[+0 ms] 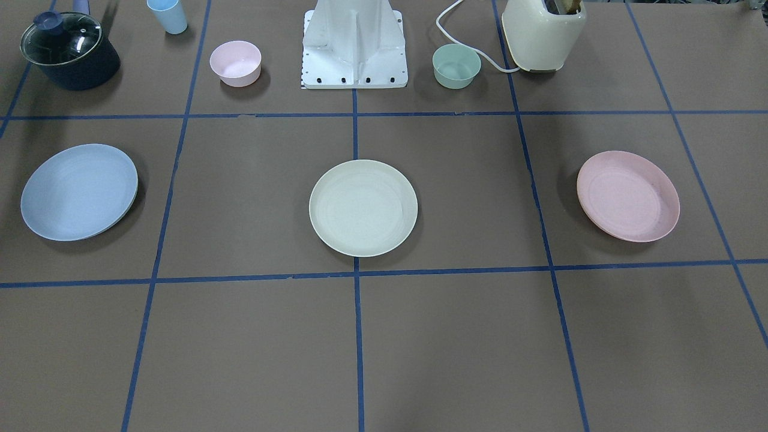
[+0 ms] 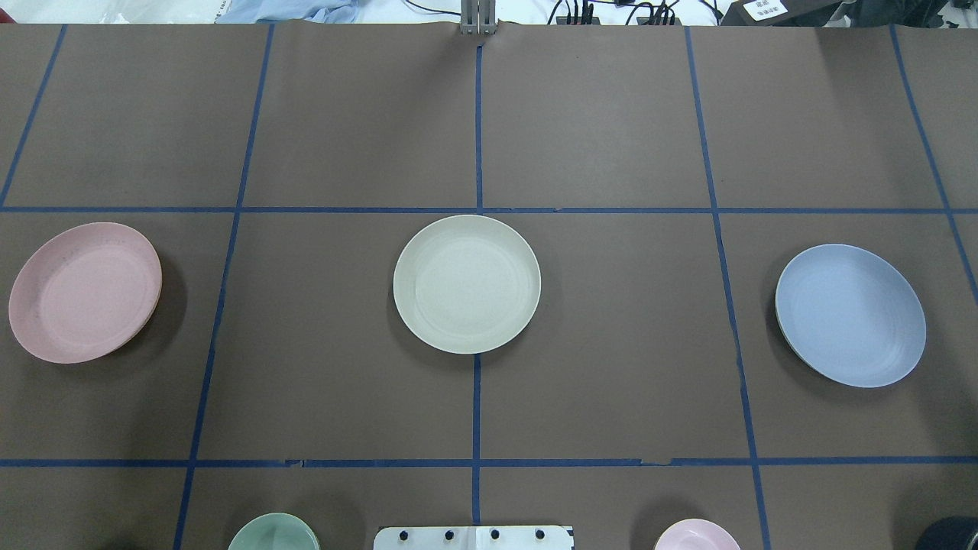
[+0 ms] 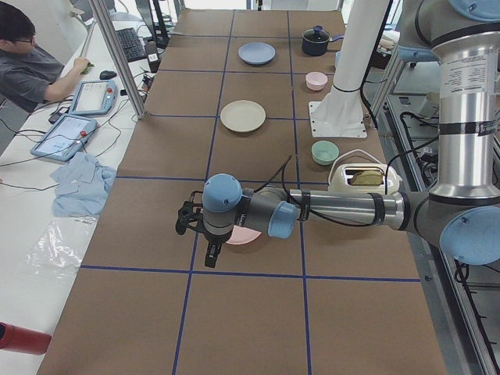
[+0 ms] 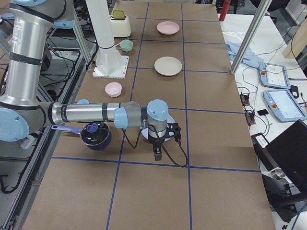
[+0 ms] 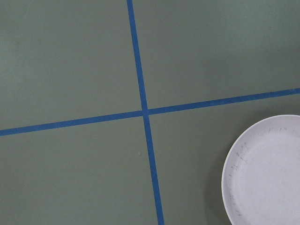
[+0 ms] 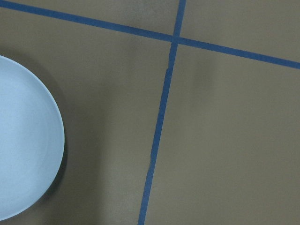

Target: Stack three plates with pink and blue

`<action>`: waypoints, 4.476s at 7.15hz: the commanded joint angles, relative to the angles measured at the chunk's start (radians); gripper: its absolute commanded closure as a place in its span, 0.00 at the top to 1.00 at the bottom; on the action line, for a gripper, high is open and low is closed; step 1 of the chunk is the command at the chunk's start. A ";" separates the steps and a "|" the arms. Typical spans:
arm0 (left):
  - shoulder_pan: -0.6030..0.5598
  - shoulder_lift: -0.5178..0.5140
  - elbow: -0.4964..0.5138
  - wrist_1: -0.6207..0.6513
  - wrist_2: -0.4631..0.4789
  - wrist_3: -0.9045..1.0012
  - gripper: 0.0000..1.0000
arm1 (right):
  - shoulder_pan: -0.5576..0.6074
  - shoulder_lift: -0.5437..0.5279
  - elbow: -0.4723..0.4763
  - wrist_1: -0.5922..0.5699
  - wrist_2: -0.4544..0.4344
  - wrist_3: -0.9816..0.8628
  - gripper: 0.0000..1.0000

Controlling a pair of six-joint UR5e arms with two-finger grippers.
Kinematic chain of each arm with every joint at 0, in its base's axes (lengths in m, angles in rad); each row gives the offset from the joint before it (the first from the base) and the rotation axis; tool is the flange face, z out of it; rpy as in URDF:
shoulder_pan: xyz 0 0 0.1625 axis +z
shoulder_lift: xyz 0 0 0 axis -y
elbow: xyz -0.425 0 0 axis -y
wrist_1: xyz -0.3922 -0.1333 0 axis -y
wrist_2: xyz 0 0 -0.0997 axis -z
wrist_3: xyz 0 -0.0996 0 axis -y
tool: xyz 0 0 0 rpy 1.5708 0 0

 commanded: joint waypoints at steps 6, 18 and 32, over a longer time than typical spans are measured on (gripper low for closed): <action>0.002 0.003 -0.007 -0.116 -0.011 0.010 1.00 | -0.002 0.024 0.018 0.120 -0.005 -0.003 1.00; 0.428 0.093 0.266 -1.094 0.314 -0.610 1.00 | -0.009 0.119 0.004 0.248 0.029 0.031 1.00; 0.580 0.100 0.317 -1.115 0.402 -0.671 0.06 | -0.009 0.110 0.004 0.248 0.055 0.033 1.00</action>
